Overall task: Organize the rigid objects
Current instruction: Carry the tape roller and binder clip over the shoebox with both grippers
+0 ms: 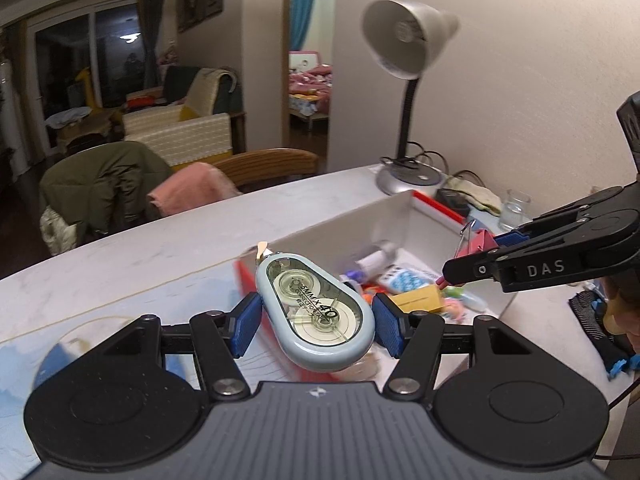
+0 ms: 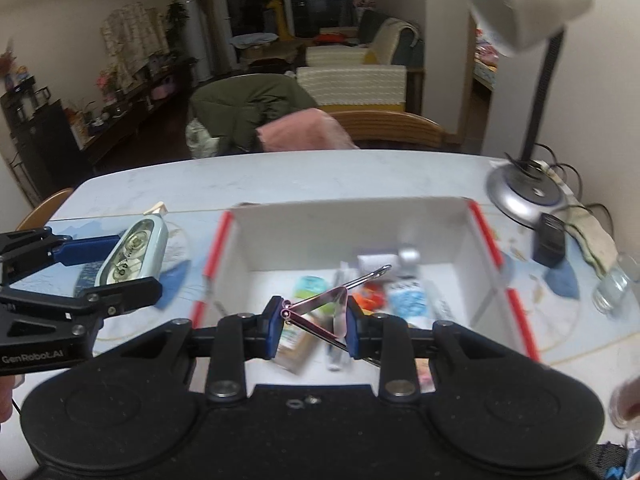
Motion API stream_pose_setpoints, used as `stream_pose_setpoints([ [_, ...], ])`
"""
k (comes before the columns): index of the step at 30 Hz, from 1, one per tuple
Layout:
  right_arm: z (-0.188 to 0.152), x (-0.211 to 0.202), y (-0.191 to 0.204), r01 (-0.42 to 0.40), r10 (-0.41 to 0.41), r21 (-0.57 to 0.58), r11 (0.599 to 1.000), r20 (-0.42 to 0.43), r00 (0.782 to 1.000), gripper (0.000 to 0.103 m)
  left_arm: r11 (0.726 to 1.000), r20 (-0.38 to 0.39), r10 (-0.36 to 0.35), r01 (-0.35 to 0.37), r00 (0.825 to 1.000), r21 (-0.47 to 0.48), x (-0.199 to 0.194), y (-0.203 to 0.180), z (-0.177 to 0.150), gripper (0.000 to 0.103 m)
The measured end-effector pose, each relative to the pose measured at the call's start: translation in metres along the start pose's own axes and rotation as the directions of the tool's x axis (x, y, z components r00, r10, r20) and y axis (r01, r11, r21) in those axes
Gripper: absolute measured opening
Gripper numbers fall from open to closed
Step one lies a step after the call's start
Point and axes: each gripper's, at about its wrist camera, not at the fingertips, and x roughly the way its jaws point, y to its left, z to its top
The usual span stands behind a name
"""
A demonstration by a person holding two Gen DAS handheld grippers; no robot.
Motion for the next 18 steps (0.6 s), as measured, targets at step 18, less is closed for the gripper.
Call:
stream_pose_setpoints([
  [18, -0.004, 0.017, -0.077, -0.012, 0.011, -0.045, 0.999, -0.011, 1.000, 0.030, 0.996, -0.099, -0.030, 0.038, 0.995, 0.077, 0.092, -0.064, 0.025, 0.061],
])
